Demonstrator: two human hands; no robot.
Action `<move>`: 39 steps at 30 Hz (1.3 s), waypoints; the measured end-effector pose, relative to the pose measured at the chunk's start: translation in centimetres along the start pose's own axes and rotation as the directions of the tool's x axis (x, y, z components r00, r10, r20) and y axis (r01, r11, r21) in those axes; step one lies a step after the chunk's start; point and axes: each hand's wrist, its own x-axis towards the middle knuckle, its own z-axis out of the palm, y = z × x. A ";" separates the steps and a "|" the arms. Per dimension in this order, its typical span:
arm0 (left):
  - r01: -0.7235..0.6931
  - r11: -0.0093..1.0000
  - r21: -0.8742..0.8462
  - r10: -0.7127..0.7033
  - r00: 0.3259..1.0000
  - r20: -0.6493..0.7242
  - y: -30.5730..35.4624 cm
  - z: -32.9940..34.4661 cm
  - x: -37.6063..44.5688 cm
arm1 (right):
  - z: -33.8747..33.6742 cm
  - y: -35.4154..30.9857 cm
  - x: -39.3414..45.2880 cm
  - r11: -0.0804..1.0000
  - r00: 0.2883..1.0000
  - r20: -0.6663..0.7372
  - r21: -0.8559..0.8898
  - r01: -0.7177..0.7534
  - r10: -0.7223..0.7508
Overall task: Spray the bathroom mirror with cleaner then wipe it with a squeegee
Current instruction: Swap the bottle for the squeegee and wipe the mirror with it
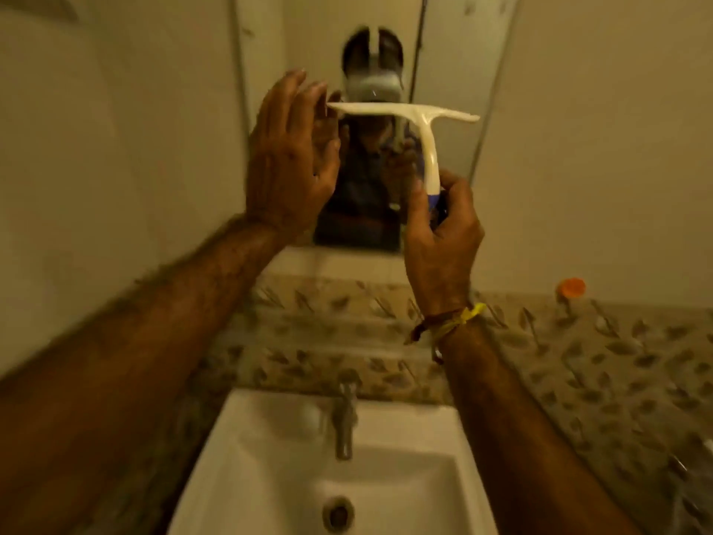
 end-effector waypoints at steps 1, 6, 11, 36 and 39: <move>0.023 1.000 0.018 -0.023 1.000 0.000 -1.7 -0.4 2.2 | 1.5 -0.8 1.3 0.999 0.999 0.021 0.001 0.045 -0.045; 0.165 0.985 0.051 -0.164 0.986 -0.031 -8.7 -2.3 12.1 | 7.6 -6.2 8.8 0.963 0.960 0.076 0.005 0.270 -0.270; 0.153 0.983 0.098 -0.153 0.988 -0.006 -12.8 -2.0 16.6 | 12.4 -10.4 15.7 0.904 0.909 0.087 -0.106 0.415 -0.407; -0.091 0.977 0.193 0.126 0.976 -0.175 -17.9 4.7 16.7 | 21.5 -6.6 17.7 0.780 0.807 -0.048 -0.295 0.552 -0.589; -0.087 0.975 0.206 0.128 0.972 -0.195 -17.9 4.7 16.5 | 20.7 -5.9 16.6 0.755 0.794 -0.005 -0.316 0.575 -0.607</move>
